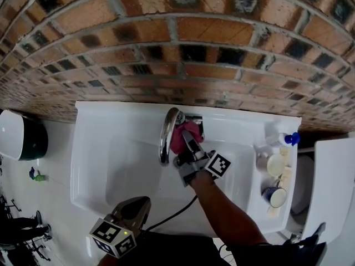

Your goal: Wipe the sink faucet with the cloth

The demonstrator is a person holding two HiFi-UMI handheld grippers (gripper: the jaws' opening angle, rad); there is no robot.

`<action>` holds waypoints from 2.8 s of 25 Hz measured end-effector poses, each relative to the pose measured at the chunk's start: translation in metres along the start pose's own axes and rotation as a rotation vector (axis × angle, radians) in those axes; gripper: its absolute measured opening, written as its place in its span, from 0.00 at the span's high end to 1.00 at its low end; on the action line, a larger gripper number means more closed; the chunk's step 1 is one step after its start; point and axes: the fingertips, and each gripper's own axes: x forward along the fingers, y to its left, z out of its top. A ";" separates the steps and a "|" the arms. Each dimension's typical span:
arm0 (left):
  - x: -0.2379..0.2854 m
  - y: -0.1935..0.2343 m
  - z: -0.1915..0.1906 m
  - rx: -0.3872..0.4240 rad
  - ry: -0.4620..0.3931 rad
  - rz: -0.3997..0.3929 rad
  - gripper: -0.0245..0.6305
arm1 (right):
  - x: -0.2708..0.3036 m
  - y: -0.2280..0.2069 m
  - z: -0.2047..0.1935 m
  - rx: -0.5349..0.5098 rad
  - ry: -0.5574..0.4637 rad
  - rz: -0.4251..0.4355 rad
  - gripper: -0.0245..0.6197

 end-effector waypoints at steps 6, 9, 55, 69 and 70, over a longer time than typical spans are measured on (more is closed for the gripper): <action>-0.002 0.000 -0.004 -0.001 -0.001 0.002 0.95 | -0.009 -0.022 -0.004 0.032 0.009 -0.069 0.83; -0.002 0.002 -0.005 -0.003 -0.002 0.010 0.95 | -0.011 -0.027 -0.008 0.034 0.035 -0.091 0.83; -0.028 -0.002 -0.001 0.008 -0.101 -0.005 0.95 | 0.041 0.092 -0.037 -0.577 0.331 -0.004 0.83; -0.046 -0.007 0.005 0.030 -0.154 -0.024 0.95 | 0.029 0.149 -0.043 -0.901 0.388 0.134 0.83; -0.048 -0.008 0.005 0.035 -0.155 -0.027 0.95 | 0.027 0.151 -0.044 -0.931 0.396 0.139 0.83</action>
